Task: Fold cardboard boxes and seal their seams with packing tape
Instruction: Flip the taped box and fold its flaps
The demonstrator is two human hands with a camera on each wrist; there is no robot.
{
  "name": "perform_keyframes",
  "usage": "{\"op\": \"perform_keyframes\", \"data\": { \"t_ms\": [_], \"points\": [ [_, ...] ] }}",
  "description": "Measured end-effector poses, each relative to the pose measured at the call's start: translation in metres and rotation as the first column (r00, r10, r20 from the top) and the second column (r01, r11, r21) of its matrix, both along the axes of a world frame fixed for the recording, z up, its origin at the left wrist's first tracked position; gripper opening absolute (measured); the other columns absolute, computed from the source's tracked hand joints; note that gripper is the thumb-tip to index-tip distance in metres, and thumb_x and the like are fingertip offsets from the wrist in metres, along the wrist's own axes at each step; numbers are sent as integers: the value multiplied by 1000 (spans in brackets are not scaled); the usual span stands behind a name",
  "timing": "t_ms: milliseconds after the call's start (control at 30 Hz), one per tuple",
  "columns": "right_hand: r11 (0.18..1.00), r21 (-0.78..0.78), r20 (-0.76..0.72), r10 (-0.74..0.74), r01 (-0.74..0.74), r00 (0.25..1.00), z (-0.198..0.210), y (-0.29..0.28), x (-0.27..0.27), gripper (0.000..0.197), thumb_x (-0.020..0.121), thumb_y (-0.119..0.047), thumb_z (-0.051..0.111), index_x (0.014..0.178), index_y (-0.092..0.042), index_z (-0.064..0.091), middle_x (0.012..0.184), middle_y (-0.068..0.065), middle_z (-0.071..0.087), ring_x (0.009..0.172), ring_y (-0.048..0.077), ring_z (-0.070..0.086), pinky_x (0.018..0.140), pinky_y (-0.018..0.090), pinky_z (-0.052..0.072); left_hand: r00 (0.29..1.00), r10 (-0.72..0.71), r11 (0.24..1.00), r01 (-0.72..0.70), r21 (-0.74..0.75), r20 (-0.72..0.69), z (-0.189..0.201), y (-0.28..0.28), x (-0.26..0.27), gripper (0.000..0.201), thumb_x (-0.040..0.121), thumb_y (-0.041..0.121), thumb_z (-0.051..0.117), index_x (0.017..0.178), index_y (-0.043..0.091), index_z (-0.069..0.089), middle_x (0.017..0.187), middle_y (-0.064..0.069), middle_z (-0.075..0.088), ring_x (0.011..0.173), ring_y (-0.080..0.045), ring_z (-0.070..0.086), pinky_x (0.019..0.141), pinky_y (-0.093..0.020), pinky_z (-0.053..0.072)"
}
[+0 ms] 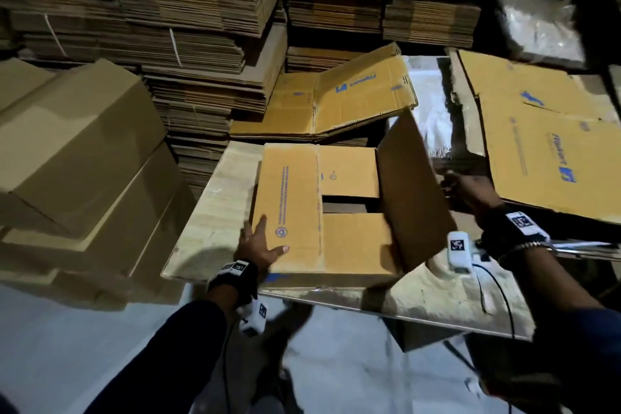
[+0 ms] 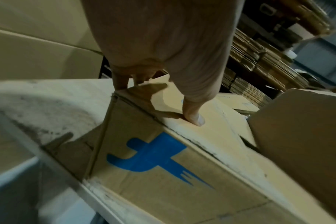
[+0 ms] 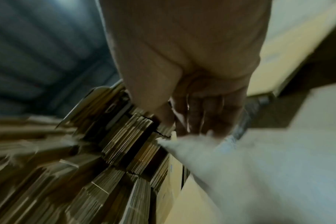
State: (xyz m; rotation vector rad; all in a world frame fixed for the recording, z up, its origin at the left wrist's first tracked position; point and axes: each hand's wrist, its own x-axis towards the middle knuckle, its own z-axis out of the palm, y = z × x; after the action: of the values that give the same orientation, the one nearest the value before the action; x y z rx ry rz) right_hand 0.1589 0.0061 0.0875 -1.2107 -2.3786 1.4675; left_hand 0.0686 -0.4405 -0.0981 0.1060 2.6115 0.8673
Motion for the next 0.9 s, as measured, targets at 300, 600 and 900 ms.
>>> {"op": "perform_keyframes", "data": {
  "t_ms": [300,600,900],
  "points": [
    [951,-48,419,296,-305,858,-137,-109,14,106,68,-66,87,138,0,42,111,16,65,96,32,67,88,43,57,927,354,887,-376,268,128,-3,-9,20,148,53,69,93,166,17,13,165,-14,36,145,-33,45,114,-45,43],
    [926,147,277,299,-348,913,-94,-189,-8,96,61,-84,75,112,-8,47,94,11,61,79,31,61,68,42,53,952,273,836,-306,456,139,54,-84,-35,101,65,56,96,149,26,46,140,9,61,126,-18,59,109,-39,48],
    [943,257,-261,280,-213,924,66,-412,-100,87,72,-82,73,133,-23,56,123,7,69,104,36,64,79,41,54,922,315,797,-127,591,-226,249,-295,-171,56,63,45,99,107,23,71,102,5,78,93,-13,73,86,-36,60]
  ]
}}
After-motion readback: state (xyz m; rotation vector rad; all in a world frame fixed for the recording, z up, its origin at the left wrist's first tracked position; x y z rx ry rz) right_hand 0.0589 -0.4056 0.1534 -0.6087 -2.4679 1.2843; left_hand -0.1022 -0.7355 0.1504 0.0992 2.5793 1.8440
